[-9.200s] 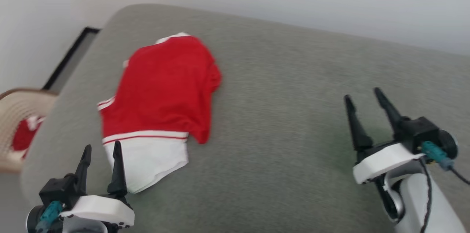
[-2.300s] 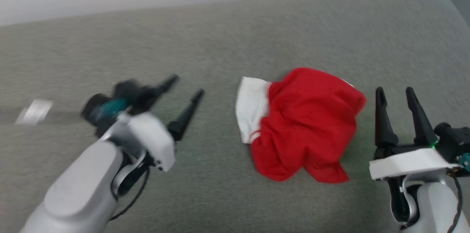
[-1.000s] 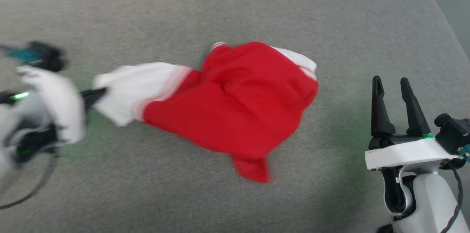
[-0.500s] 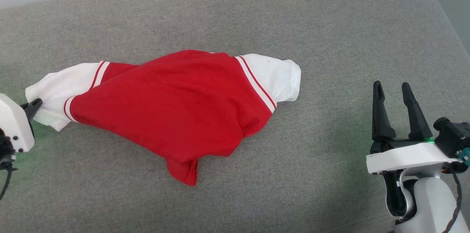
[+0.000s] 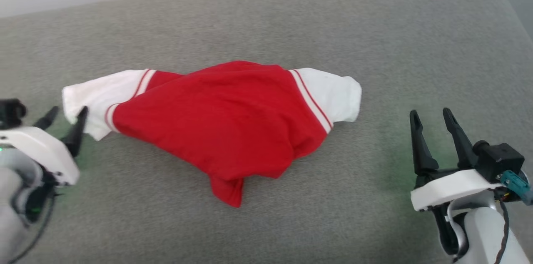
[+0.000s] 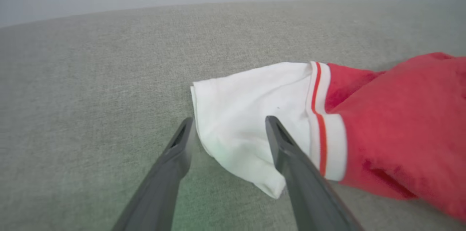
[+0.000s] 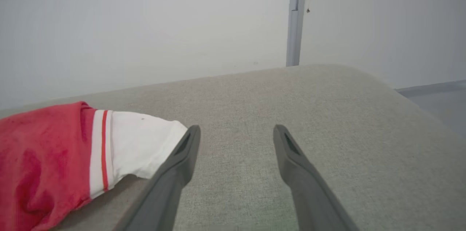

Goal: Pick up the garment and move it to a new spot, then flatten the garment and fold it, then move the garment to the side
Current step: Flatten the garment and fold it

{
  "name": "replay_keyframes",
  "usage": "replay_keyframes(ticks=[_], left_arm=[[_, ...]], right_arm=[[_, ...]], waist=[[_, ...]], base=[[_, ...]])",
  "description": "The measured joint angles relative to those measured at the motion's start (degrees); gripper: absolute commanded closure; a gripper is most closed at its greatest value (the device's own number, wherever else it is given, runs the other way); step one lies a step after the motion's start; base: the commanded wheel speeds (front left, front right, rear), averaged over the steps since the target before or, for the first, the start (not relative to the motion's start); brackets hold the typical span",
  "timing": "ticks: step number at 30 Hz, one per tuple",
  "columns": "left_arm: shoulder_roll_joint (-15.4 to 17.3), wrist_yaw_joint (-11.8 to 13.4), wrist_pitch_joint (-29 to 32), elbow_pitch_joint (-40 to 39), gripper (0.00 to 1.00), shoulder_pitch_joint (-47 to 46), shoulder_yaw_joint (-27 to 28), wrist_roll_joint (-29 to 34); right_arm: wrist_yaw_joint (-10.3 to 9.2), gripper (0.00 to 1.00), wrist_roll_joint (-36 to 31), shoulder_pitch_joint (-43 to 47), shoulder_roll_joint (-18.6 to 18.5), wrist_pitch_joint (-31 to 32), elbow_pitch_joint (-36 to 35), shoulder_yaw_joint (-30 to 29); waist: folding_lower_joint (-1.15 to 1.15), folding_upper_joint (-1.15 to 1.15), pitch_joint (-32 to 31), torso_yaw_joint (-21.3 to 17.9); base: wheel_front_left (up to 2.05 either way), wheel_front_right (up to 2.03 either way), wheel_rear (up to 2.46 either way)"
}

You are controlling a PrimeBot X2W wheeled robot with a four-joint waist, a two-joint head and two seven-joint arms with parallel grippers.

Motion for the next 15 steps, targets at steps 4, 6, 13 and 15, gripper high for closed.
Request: replay_keyframes(ticks=[4,6,13,15], left_arm=[[-4.03,3.74,-2.34,-3.67,0.00,4.18,3.55,3.50],[-6.04,6.19,-2.36,-7.69,0.00,6.44,9.49,8.46],[-15.26,10.53,-2.42,-22.19,0.00,22.62,27.78,30.54],[-17.98,10.54,-2.42,-25.48,0.00,26.02,31.74,35.77]], right_arm=[[0.00,0.00,0.16,-1.82,-4.79,3.03,3.38,3.21],[0.00,0.00,0.67,-3.26,-7.47,6.64,3.79,5.03],[0.01,0.00,8.11,-6.47,-15.60,24.27,1.45,10.10],[0.01,0.00,10.13,-7.22,-18.00,29.69,0.14,11.10]], waist=[[0.00,0.00,-0.77,2.81],[0.00,0.00,-1.08,4.40],[0.00,0.00,-1.60,9.84],[0.00,0.00,-1.54,11.11]], base=[[0.00,0.00,0.00],[0.00,0.00,0.00],[0.00,0.00,0.00],[0.00,0.00,0.00]])
